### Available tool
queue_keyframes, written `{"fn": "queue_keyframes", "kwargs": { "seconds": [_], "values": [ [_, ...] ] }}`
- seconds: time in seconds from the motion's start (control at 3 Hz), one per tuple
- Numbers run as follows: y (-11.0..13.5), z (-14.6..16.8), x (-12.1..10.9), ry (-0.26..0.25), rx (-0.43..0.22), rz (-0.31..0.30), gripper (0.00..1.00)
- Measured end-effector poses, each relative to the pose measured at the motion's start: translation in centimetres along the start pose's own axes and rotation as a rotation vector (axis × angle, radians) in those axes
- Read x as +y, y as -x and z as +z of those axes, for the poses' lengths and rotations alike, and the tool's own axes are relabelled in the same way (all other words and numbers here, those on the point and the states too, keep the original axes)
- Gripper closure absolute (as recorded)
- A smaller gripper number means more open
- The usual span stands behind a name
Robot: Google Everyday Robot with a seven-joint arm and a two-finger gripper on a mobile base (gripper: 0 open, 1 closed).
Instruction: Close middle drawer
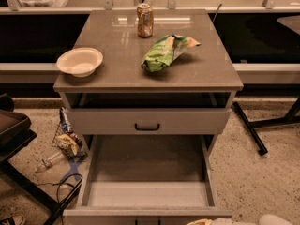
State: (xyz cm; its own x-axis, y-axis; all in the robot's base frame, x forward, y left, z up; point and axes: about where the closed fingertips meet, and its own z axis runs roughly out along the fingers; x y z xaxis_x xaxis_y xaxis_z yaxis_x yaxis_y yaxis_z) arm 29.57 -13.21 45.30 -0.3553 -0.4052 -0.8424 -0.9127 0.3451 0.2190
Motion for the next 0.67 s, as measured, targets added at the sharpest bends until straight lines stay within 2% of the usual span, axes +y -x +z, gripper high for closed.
{"fn": "queue_keyframes", "kwargs": {
  "seconds": [0.67],
  "values": [
    [0.3,3.7,-2.4,0.03,-0.017,0.006,1.0]
  ]
}}
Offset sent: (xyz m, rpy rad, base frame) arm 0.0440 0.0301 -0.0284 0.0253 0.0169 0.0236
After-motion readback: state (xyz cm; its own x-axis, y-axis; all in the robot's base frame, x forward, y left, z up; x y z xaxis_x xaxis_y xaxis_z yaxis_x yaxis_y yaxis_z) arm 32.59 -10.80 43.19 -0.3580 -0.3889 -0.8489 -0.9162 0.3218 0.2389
